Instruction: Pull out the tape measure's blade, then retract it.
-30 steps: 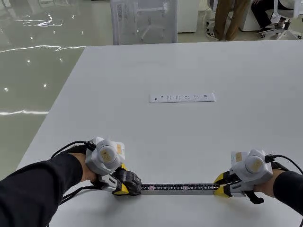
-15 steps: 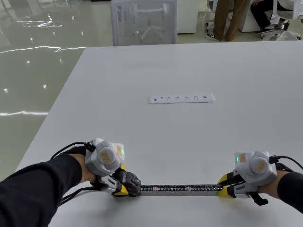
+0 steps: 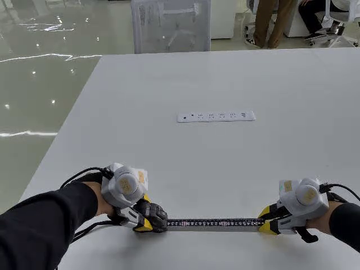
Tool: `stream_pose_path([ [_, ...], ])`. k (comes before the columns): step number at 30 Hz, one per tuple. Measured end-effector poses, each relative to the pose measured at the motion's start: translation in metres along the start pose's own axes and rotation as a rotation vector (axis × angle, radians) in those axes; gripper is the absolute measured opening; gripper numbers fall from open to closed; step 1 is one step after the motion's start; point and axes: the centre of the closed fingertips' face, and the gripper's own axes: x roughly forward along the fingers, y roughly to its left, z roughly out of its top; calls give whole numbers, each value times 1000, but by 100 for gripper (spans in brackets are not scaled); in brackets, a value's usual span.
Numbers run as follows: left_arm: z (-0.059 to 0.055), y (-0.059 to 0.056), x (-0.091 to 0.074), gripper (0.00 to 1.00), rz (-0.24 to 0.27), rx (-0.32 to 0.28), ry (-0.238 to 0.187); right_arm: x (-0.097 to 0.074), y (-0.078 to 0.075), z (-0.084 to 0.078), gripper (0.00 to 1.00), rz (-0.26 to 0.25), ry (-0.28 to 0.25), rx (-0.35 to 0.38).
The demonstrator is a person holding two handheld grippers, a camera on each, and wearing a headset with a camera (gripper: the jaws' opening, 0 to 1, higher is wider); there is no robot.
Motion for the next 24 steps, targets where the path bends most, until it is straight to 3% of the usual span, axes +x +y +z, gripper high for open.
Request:
stream_pose_path([
  [6,3,3,2,32,16,-19,-35,2,0,1,12,-3,24,-10],
  [11,3,3,1,33,42,-40,-37,1,-2,2,14,-25,7,14],
  [13,-1,7,0,37,70,-133,-44,2,-3,3,15,-43,7,26],
  [16,-4,21,-4,51,146,-252,-109,3,-2,5,19,-71,-10,68],
  [18,-8,26,-9,60,193,-359,-167,0,-10,5,29,-155,-15,53],
  [19,-12,25,-11,65,202,-416,-199,-2,-11,7,32,-181,-37,64],
  [23,-30,21,-21,84,236,-509,-265,-17,-10,13,42,-221,-156,182],
  [24,-36,23,-28,87,258,-569,-304,-24,-13,10,44,-256,-175,201],
])
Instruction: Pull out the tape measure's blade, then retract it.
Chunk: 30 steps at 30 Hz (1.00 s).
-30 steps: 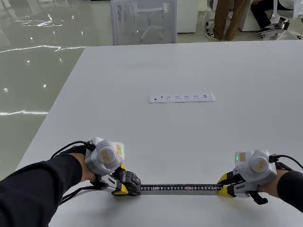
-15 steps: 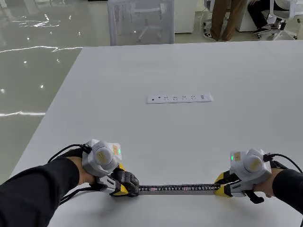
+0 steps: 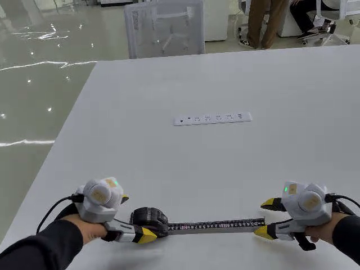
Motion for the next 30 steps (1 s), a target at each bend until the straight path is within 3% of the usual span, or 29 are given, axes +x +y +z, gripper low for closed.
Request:
stream_pose_path([
  [2,3,6,-11,94,19,-65,-72,-9,-5,-4,49,-37,-16,24],
  [3,6,12,-21,98,45,-118,-133,-17,-7,-5,53,-66,-24,49],
  [4,5,16,-29,99,56,-146,-153,-22,-8,-7,57,-85,-30,65],
  [5,5,23,-40,100,90,-187,-203,-30,-11,-8,59,-115,-50,81],
  [8,-5,35,-63,100,152,-224,-254,-48,-14,-17,65,-177,-72,110],
  [10,-19,44,-74,100,202,-215,-238,-60,-15,-22,67,-235,-91,146],
  [12,-37,57,-82,100,269,-194,-178,-68,-11,-27,73,-248,-99,178],
  [13,-41,58,-85,100,263,-209,-180,-77,-12,-31,76,-289,-104,191],
  [15,-37,57,-93,100,257,-239,-215,-93,-12,-39,79,-352,-113,200],
  [17,-31,55,-101,100,268,-217,-235,-105,-11,-45,81,-374,-135,224],
  [19,-20,48,-110,100,257,-199,-281,-118,-6,-53,84,-380,-130,225],
  [22,-16,46,-118,100,252,-200,-310,-135,-1,-59,85,-393,-122,223],
  [24,-17,46,-118,100,241,-201,-314,-141,-1,-62,88,-391,-116,225],
  [26,-24,46,-116,100,235,-196,-283,-145,-2,-67,91,-390,-99,225],
  [30,-23,41,-116,100,194,-206,-295,-148,-2,-67,96,-380,-88,210],
])
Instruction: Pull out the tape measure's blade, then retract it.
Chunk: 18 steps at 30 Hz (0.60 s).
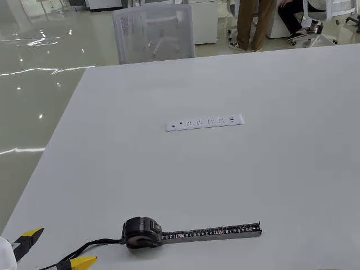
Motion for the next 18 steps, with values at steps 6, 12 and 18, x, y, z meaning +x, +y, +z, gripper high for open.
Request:
stream_pose_path([
  [6,-11,-8,-6,100,-35,25,35,-2,13,-6,100,69,7,3],
  [12,-22,-1,-16,100,-12,32,41,-5,12,3,100,74,-3,-6],
  [18,-17,-7,-22,100,-24,68,16,-5,12,3,100,83,3,-30],
])
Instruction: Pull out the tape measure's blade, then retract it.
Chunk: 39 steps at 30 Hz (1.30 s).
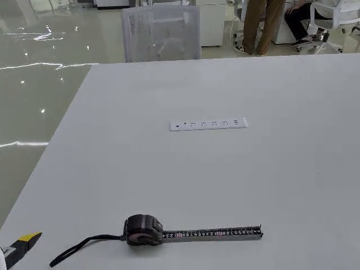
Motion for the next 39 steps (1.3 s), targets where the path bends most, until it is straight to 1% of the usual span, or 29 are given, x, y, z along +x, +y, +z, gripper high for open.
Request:
stream_pose_path([
  [2,-2,-2,0,100,-8,6,-5,0,0,-1,100,6,4,1],
  [5,-10,-3,0,100,-6,15,19,2,3,-1,100,16,11,-12],
  [6,-10,-3,-1,100,-5,18,16,2,4,0,100,21,8,-15],
  [8,-9,-3,-1,100,-6,19,11,2,6,1,100,25,8,-33],
  [10,-7,-3,1,100,-4,28,15,3,8,1,100,26,7,-39],
  [14,-3,-4,4,100,-10,35,12,2,7,0,100,23,11,-44],
  [17,1,-7,6,100,-18,40,5,-4,8,0,100,22,10,-48],
  [22,4,-10,8,100,-21,41,3,-7,8,-2,100,16,14,-47],
  [28,7,-14,9,100,-25,54,17,-8,9,-3,100,9,18,-42],
  [33,8,-12,11,100,-13,40,35,-8,5,0,100,4,16,-39],
  [36,13,-15,14,100,-9,38,31,-8,3,3,100,6,18,-51],
  [39,21,-20,20,100,-4,44,20,-5,2,7,100,19,22,-81],
])
